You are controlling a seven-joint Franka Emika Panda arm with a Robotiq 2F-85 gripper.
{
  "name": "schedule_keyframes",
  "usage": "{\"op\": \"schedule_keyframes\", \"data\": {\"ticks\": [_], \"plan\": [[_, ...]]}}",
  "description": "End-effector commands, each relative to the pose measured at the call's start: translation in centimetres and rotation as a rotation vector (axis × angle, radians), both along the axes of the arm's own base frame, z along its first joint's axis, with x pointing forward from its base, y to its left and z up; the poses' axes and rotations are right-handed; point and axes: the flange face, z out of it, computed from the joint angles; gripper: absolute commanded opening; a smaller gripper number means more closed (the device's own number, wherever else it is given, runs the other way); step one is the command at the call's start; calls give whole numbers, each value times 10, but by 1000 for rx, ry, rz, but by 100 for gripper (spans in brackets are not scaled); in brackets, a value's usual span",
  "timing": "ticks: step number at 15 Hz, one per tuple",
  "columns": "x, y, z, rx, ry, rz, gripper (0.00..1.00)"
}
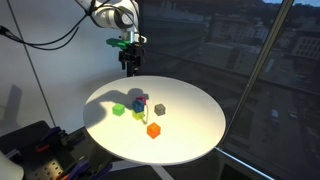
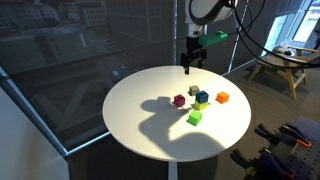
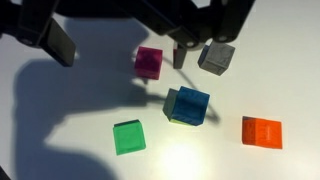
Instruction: Put the pink block over the green block
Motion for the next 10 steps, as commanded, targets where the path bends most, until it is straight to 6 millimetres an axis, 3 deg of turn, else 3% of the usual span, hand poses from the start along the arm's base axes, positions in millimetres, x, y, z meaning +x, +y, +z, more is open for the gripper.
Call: {"op": "schedule_keyframes", "data": {"ticks": [1,10], "plan": [[16,-1,-5,-18,4,-69,100],[34,-8,-38,-30,17,-110,100]]}}
